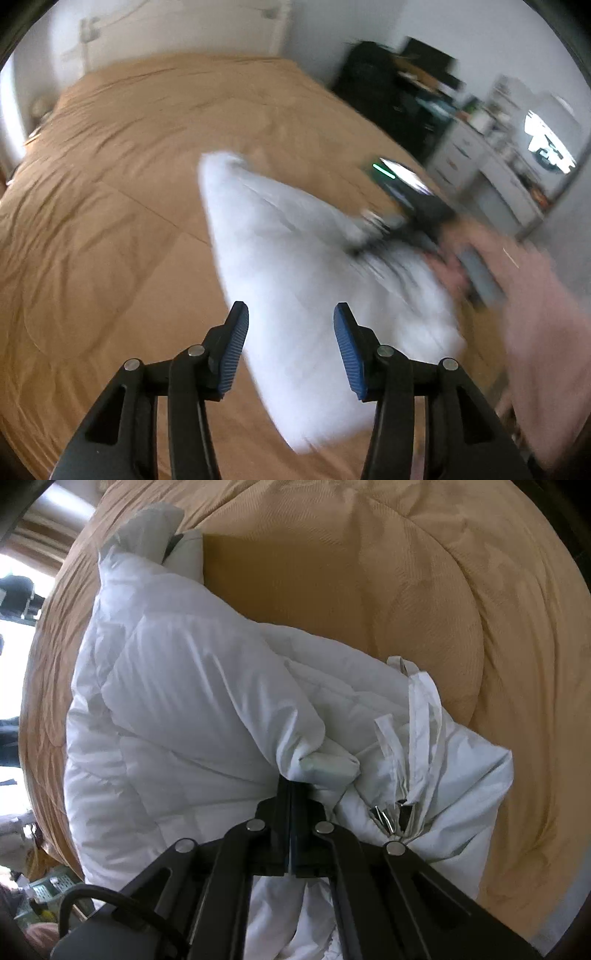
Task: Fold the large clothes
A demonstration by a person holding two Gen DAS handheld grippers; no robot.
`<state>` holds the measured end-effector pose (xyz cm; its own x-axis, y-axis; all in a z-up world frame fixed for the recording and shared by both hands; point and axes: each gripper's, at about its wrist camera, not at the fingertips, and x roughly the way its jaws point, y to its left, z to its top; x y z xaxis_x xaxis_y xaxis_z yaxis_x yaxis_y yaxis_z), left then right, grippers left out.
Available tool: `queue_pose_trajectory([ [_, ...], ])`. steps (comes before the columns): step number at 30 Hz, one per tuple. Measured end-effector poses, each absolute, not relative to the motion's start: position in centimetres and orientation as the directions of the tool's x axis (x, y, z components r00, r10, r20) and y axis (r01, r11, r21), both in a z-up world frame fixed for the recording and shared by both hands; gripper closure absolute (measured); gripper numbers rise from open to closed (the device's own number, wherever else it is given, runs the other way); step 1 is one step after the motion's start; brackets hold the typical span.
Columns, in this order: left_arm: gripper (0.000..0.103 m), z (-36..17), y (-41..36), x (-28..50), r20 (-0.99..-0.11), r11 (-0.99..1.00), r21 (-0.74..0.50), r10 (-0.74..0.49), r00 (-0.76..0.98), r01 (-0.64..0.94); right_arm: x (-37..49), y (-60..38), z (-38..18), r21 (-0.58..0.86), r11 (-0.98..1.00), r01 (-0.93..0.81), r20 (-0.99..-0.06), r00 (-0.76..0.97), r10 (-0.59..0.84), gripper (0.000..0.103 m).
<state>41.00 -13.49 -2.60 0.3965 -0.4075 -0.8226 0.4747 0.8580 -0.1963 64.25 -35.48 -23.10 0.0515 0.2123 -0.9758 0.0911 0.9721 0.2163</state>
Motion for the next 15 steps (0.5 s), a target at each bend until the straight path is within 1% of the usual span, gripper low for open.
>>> queue_pose_trajectory([
  [3,0.055,-4.1,-15.1,47.2,-0.816,0.866,-0.22,-0.416,0.401,0.45,62.7,-36.0,-22.5,0.181,0.98,0.084,-0.981,0.085,0.174,0.103],
  [4,0.057,-5.1,-16.2,49.4,-0.816,0.858,-0.256,-0.439,0.375,0.446,62.0,-35.8,-22.0,0.162,0.984,0.08,-0.983,0.098,0.154,0.103],
  [5,0.057,-6.1,-17.5,50.7,-0.825,0.859,-0.243,-0.428,0.369,0.451,62.2,-35.4,-22.0,0.145,0.986,0.076,-0.985,0.109,0.136,0.103],
  [7,0.057,-8.6,-20.7,53.6,-0.856,0.86,-0.145,-0.356,0.374,0.489,61.4,-34.9,-21.8,0.115,0.991,0.074,-0.986,0.129,0.105,0.103],
  [8,0.057,-10.1,-22.0,54.9,-0.875,0.867,-0.119,-0.322,0.361,0.484,61.1,-34.8,-21.7,0.103,0.992,0.077,-0.986,0.138,0.091,0.103],
  [10,0.058,-14.2,-23.0,56.5,-0.916,0.877,-0.134,-0.287,0.28,0.461,60.4,-34.7,-21.5,0.092,0.993,0.079,-0.986,0.15,0.079,0.103],
  [12,0.057,-16.3,-23.9,57.1,-0.93,0.88,-0.095,-0.245,0.273,0.466,59.9,-35.0,-21.3,0.1,0.99,0.099,-0.984,0.155,0.084,0.103],
  [14,0.057,-17.0,-24.3,56.9,-0.933,0.874,-0.05,-0.214,0.29,0.484,58.9,-35.3,-20.5,0.104,0.988,0.116,-0.982,0.17,0.083,0.103],
  [15,0.058,-17.1,-24.3,57.1,-0.933,0.875,-0.047,-0.21,0.291,0.482,58.4,-35.4,-20.0,0.101,0.989,0.112,-0.98,0.185,0.079,0.103],
])
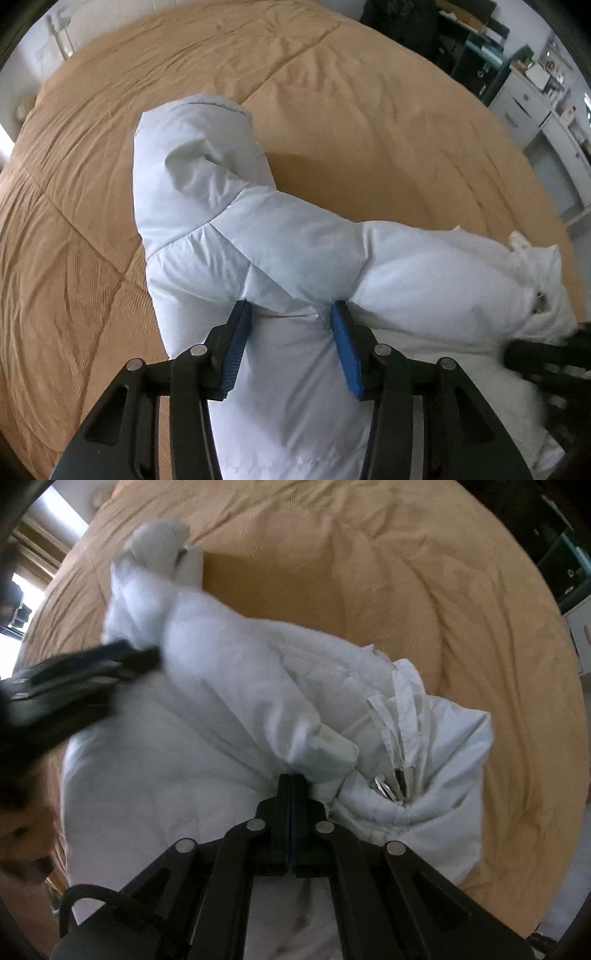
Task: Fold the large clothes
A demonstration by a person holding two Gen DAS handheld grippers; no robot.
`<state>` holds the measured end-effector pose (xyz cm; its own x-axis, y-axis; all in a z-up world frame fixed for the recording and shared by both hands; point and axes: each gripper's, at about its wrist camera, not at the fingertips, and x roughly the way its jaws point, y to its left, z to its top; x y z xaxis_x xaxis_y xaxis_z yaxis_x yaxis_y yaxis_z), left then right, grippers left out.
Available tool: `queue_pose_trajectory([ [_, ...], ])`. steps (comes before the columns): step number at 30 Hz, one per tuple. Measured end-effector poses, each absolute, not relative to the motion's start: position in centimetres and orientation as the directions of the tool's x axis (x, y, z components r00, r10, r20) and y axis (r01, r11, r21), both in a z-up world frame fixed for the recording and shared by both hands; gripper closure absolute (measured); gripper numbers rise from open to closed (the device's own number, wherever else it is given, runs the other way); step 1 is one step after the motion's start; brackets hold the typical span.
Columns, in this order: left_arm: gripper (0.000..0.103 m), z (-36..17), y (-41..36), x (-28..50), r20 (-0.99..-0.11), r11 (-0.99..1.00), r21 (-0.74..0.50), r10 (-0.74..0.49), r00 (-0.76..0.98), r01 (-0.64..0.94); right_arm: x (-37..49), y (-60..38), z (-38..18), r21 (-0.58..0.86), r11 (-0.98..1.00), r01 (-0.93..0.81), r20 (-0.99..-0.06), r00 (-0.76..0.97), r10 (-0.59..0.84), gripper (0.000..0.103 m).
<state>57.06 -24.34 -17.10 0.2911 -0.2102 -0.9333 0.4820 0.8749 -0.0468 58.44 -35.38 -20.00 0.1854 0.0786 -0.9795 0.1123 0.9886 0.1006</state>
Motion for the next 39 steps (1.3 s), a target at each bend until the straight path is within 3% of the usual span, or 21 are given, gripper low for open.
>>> queue_pose_trajectory([
  [4,0.058,-17.7,-24.2,57.9,-0.934,0.877,-0.066,-0.223,0.28,0.477,54.3,-34.4,-15.3,0.058,0.993,0.101,-0.947,0.319,0.023,0.101],
  [8,0.058,-17.8,-25.0,57.2,-0.931,0.872,-0.044,-0.213,0.296,0.488,48.1,-31.5,-12.5,0.119,0.99,0.077,-0.895,0.439,0.073,0.101],
  [13,0.057,-17.9,-25.3,56.5,-0.925,0.868,-0.057,-0.231,0.3,0.493,45.1,-30.4,-17.9,0.035,0.995,0.095,-0.911,0.411,-0.007,0.101],
  [16,0.055,-17.9,-25.8,55.8,-0.918,0.863,-0.024,-0.219,0.332,0.505,44.1,-32.1,-21.8,0.104,0.985,0.134,-0.912,0.409,0.041,0.102],
  [20,0.056,-17.1,-26.0,55.5,-0.918,0.875,-0.024,-0.211,0.337,0.484,42.4,-31.9,-24.2,0.041,0.991,0.131,-0.883,0.47,-0.025,0.103],
  [22,0.07,-14.6,-26.0,54.7,-0.905,0.87,-0.134,-0.303,0.3,0.474,42.1,-31.8,-24.8,0.02,0.991,0.133,-0.87,0.491,-0.049,0.103],
  [24,0.07,-12.3,-27.2,53.5,-0.875,0.817,-0.236,-0.414,0.25,0.526,41.9,-31.7,-25.2,0.002,0.991,0.137,-0.863,0.501,-0.068,0.103],
  [25,0.07,-11.5,-29.0,52.5,-0.878,0.782,-0.221,-0.42,0.23,0.583,41.7,-31.6,-25.2,0.007,0.99,0.142,-0.86,0.506,-0.067,0.103],
  [28,0.065,-13.5,-34.3,50.9,-0.928,0.702,-0.15,-0.342,0.145,0.696,41.5,-32.1,-24.8,0.043,0.986,0.159,-0.862,0.504,-0.043,0.103],
  [31,0.066,-16.7,-37.8,51.8,-0.954,0.698,-0.026,-0.231,0.19,0.716,41.4,-32.7,-24.8,0.069,0.984,0.165,-0.862,0.507,-0.025,0.103],
  [36,0.066,-19.4,-39.7,55.6,-0.973,0.764,-0.025,-0.166,0.159,0.645,42.2,-34.5,-25.4,0.137,0.971,0.195,-0.861,0.509,0.019,0.103],
  [39,0.07,-17.6,-39.6,56.1,-0.968,0.78,-0.044,-0.187,0.166,0.624,42.7,-35.3,-25.7,0.169,0.963,0.209,-0.862,0.506,0.041,0.103],
])
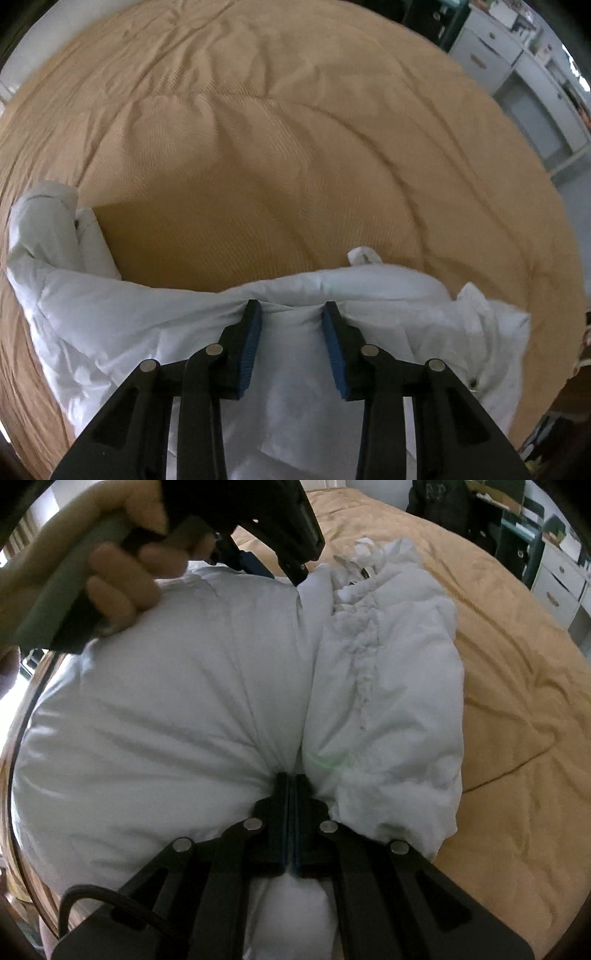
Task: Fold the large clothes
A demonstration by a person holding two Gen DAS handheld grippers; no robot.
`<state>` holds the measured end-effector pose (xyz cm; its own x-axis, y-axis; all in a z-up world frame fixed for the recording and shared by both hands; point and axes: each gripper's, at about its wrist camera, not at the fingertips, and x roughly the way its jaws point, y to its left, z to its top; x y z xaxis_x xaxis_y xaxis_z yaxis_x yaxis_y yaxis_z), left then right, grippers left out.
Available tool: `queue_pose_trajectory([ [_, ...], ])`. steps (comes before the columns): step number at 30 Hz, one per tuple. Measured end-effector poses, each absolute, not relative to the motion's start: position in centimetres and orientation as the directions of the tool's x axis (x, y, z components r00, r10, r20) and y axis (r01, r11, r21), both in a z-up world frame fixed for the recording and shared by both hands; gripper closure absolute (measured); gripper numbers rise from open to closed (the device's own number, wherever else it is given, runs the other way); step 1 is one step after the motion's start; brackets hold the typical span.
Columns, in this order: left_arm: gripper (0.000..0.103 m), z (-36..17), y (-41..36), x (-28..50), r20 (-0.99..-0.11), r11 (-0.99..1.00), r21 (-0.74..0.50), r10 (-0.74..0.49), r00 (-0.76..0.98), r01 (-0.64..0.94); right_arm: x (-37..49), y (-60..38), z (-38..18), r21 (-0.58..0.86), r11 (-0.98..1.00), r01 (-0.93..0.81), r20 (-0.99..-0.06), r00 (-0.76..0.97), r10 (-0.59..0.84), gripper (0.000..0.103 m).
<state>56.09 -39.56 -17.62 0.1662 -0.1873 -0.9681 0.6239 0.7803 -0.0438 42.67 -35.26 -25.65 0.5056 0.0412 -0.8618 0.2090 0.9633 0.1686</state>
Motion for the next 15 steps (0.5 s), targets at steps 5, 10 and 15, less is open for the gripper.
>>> queue_pose_trajectory([
  [5,0.07,-9.2,-31.0,52.4,-0.89,0.827,-0.124,-0.337,0.308,0.548,43.2,-35.6,-25.6,0.14,0.968,0.206,-0.869,0.494,0.02,0.103],
  [10,0.07,-9.3,-22.0,44.5,-0.878,0.87,-0.147,-0.333,0.343,0.47,42.7,-34.9,-25.4,0.153,0.963,0.22,-0.864,0.504,0.022,0.103],
  [15,0.052,-14.9,-18.4,39.4,-0.862,0.9,-0.151,-0.322,0.391,0.408,42.0,-34.7,-25.2,0.186,0.953,0.238,-0.866,0.499,0.045,0.103],
])
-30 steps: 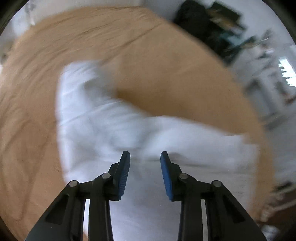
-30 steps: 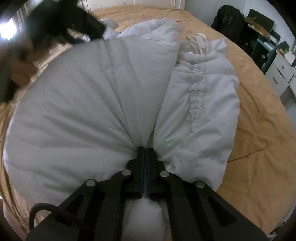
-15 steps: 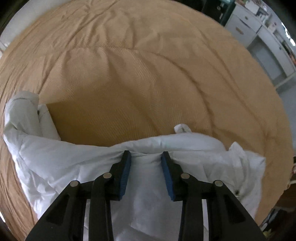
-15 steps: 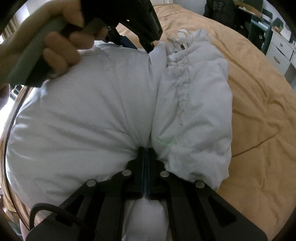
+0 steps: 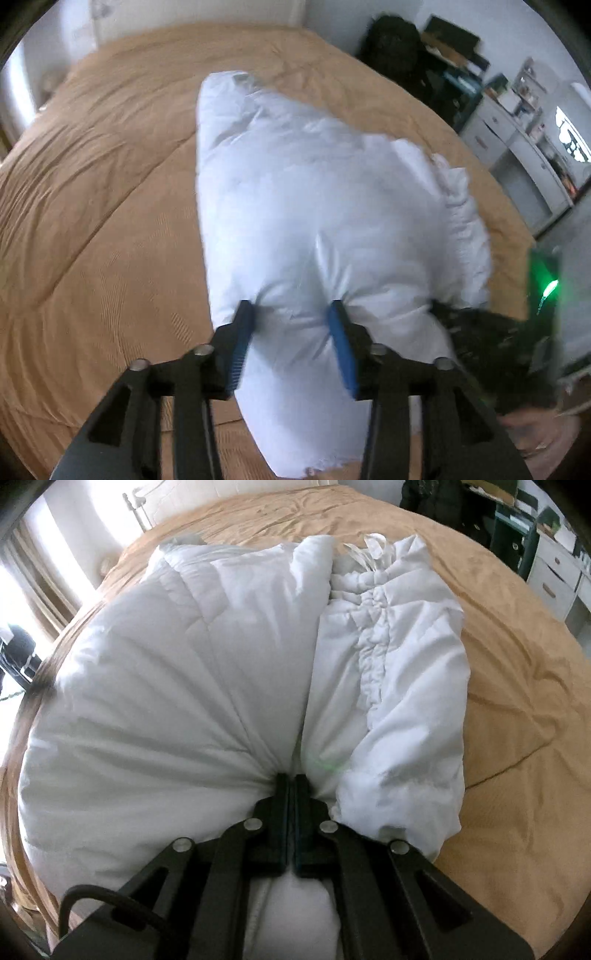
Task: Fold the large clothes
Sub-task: 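Press the folded jacket flat with the left gripper while the right gripper holds its center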
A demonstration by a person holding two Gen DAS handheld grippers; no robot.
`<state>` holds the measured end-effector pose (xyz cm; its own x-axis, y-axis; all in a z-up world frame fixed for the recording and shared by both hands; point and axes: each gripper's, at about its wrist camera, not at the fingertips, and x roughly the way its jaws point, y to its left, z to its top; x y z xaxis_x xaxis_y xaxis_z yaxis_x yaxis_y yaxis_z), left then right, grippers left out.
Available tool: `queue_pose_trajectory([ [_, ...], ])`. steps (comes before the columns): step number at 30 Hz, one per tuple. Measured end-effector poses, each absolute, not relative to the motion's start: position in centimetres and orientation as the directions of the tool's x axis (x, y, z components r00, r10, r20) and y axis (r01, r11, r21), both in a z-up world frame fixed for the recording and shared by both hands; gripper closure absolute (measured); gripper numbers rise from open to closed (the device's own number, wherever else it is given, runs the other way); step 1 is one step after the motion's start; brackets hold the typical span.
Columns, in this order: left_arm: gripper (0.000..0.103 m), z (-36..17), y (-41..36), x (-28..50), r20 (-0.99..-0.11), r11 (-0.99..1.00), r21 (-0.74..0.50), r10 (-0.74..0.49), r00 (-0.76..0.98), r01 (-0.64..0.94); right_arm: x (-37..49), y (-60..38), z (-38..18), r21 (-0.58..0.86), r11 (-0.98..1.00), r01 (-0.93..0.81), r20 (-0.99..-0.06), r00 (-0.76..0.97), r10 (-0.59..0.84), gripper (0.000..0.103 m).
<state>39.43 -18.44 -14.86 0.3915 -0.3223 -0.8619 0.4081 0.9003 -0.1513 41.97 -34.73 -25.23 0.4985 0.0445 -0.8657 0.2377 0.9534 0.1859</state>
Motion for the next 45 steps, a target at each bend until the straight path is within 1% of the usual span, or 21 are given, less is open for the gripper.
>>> queue_pose_trajectory([
  [2,0.046,-16.6,-17.8,39.6,-0.859,0.919,-0.2,-0.331,0.39,0.34,41.8,-34.5,-25.7,0.197,0.951,0.237,-0.869,0.492,0.057,0.103],
  [3,0.041,-17.0,-17.8,39.5,-0.86,0.924,-0.185,-0.317,0.399,0.335,41.9,-34.4,-25.8,0.186,0.955,0.233,-0.874,0.483,0.052,0.103],
  [4,0.04,-17.0,-18.1,39.5,-0.862,0.925,-0.156,-0.299,0.41,0.347,42.3,-34.5,-25.7,0.169,0.959,0.228,-0.879,0.476,0.042,0.103],
  [6,0.043,-16.0,-17.5,39.4,-0.858,0.925,-0.182,-0.315,0.406,0.334,43.0,-34.6,-25.5,0.134,0.968,0.211,-0.89,0.456,0.024,0.103],
  [7,0.05,-15.5,-16.9,38.9,-0.85,0.924,-0.207,-0.333,0.408,0.322,43.4,-34.7,-25.5,0.128,0.969,0.213,-0.895,0.445,0.02,0.103],
  [11,0.051,-13.6,-16.1,36.3,-0.81,0.897,-0.288,-0.414,0.415,0.334,44.2,-35.5,-24.4,0.158,0.961,0.225,-0.903,0.426,0.049,0.103],
  [15,0.048,-16.5,-16.5,33.7,-0.832,0.917,-0.197,-0.344,0.435,0.348,44.0,-36.8,-22.6,0.232,0.941,0.246,-0.889,0.446,0.102,0.101],
  [18,0.048,-16.9,-16.6,33.3,-0.834,0.921,-0.182,-0.331,0.442,0.346,42.8,-37.0,-18.5,0.34,0.914,0.221,-0.809,0.565,0.164,0.097],
  [19,0.048,-16.8,-16.7,33.4,-0.835,0.921,-0.18,-0.329,0.441,0.346,42.7,-36.7,-17.5,0.352,0.912,0.21,-0.791,0.587,0.17,0.097],
  [21,0.048,-16.7,-16.9,33.3,-0.837,0.921,-0.174,-0.325,0.44,0.348,43.4,-35.4,-15.3,0.367,0.915,0.165,-0.753,0.63,0.189,0.091],
  [23,0.047,-17.0,-16.9,33.5,-0.838,0.921,-0.179,-0.327,0.437,0.347,45.4,-33.9,-14.2,0.37,0.92,0.13,-0.739,0.641,0.207,0.09],
  [25,0.043,-17.1,-16.0,33.2,-0.837,0.92,-0.197,-0.338,0.43,0.339,48.5,-33.0,-15.0,0.379,0.919,0.105,-0.758,0.605,0.243,0.09],
  [26,0.041,-17.1,-15.8,32.9,-0.838,0.919,-0.211,-0.346,0.423,0.334,50.1,-33.0,-16.0,0.369,0.922,0.118,-0.786,0.568,0.242,0.093],
  [27,0.037,-17.4,-15.6,32.9,-0.84,0.917,-0.223,-0.353,0.413,0.329,50.8,-32.9,-17.4,0.345,0.927,0.145,-0.825,0.518,0.226,0.1],
  [28,0.035,-17.7,-15.5,33.0,-0.841,0.915,-0.241,-0.364,0.401,0.325,52.5,-33.5,-19.5,0.33,0.929,0.17,-0.856,0.469,0.218,0.103],
  [31,0.033,-17.9,-15.5,33.0,-0.84,0.909,-0.27,-0.384,0.384,0.318,54.2,-35.8,-21.4,0.371,0.902,0.22,-0.861,0.446,0.245,0.103],
  [35,0.033,-17.8,-15.4,33.1,-0.841,0.906,-0.271,-0.387,0.377,0.326,53.1,-37.8,-21.0,0.36,0.885,0.295,-0.857,0.48,0.188,0.103],
  [41,0.034,-17.1,-14.2,33.9,-0.837,0.899,-0.324,-0.418,0.353,0.296,52.0,-39.5,-19.3,0.194,0.893,0.406,-0.88,0.474,-0.024,0.103],
  [43,0.034,-16.7,-13.9,33.9,-0.833,0.897,-0.327,-0.422,0.358,0.297,50.0,-39.1,-17.6,0.125,0.893,0.432,-0.874,0.473,-0.107,0.095],
  [44,0.034,-16.7,-13.8,34.0,-0.836,0.898,-0.322,-0.418,0.356,0.299,48.9,-38.4,-16.7,0.145,0.9,0.411,-0.863,0.497,-0.088,0.092],
  [45,0.034,-16.8,-13.8,34.0,-0.837,0.898,-0.321,-0.417,0.354,0.301,47.3,-37.2,-15.6,0.207,0.916,0.343,-0.84,0.542,-0.014,0.089],
])
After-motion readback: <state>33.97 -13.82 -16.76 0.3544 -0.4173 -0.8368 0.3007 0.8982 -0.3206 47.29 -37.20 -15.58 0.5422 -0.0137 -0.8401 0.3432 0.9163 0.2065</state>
